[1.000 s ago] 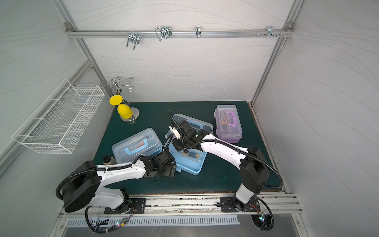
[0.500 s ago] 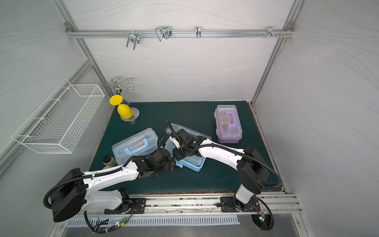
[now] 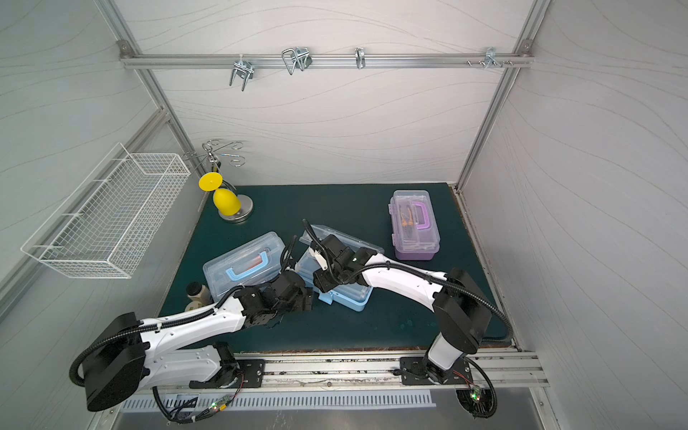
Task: Close toolboxes
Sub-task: Close the toolbox lid.
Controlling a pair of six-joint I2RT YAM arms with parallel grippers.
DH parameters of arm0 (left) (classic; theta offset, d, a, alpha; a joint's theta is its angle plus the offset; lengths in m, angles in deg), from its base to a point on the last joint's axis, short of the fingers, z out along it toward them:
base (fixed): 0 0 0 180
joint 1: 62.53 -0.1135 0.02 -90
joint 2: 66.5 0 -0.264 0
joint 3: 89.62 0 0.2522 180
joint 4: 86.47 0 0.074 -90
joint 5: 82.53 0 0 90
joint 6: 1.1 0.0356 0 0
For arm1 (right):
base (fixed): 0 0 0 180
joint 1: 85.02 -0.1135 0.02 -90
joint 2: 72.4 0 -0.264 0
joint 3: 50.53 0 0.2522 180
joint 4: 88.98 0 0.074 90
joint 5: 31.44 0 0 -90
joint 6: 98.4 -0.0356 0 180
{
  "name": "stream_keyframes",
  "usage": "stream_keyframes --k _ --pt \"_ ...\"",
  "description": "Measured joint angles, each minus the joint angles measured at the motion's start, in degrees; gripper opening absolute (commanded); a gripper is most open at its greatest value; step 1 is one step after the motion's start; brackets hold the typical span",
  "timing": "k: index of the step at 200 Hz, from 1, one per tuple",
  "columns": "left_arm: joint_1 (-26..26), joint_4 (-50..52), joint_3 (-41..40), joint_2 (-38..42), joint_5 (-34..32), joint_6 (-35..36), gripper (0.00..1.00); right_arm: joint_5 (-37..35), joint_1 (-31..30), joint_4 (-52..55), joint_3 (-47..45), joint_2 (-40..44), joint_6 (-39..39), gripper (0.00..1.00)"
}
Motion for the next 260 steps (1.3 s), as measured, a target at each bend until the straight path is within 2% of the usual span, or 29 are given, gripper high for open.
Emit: stream_keyframes --k 34,74,159,201,260 --pt "0.0 1.0 -0.1 1.2 -0.5 0.0 0.99 -3.0 -1.7 1.2 -0.3 0.6 -0.9 0.53" --pt "0.0 1.9 -0.3 2.5 -1.2 -0.1 0.99 -9.9 -5.2 4.4 -0.9 1.7 -2.4 0.62" --pt "0.0 5.6 -0.3 5.8 -2.3 -0.2 0.99 -22.4 -12.2 7.2 -3.1 2.0 -5.2 0.69" --pt "0.0 7.3 -0.3 7.2 -3.2 -0.2 0.99 -25.5 -14.2 9.1 -3.1 2.5 -6.5 0.73" --pt "0.0 8.4 -0.3 8.3 -3.7 -0.2 0.99 -25.7 -16.1 12.2 -3.6 5.9 -10.0 0.79"
